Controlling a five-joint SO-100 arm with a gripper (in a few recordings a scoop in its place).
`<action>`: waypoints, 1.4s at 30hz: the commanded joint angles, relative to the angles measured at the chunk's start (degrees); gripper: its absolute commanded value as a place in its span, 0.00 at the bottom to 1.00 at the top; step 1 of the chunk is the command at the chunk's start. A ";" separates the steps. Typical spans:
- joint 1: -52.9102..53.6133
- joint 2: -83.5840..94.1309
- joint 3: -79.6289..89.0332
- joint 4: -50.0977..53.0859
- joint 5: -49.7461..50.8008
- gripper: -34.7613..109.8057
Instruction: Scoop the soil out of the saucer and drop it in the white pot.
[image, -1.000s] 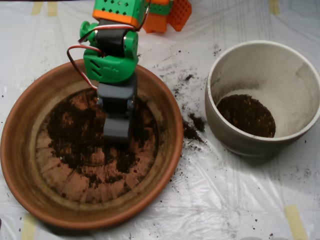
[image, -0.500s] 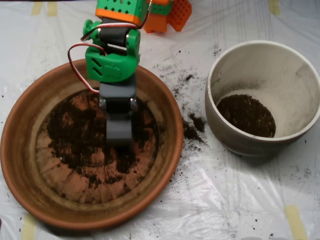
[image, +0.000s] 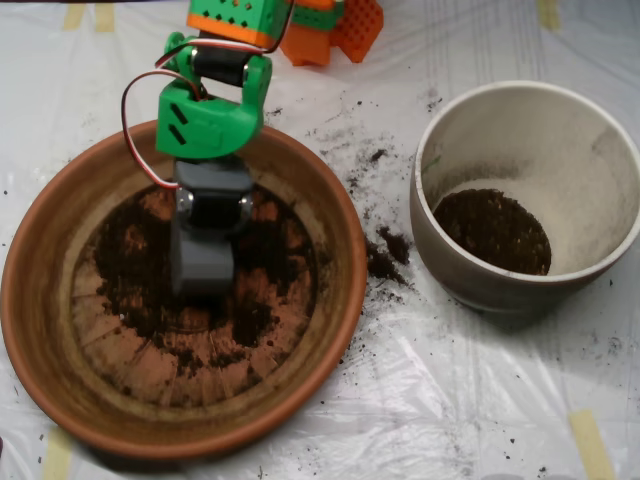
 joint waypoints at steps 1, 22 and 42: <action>3.69 1.41 -8.88 2.72 4.92 0.24; -16.70 32.61 -26.54 41.84 27.25 0.24; -51.24 21.88 -45.09 61.79 19.16 0.24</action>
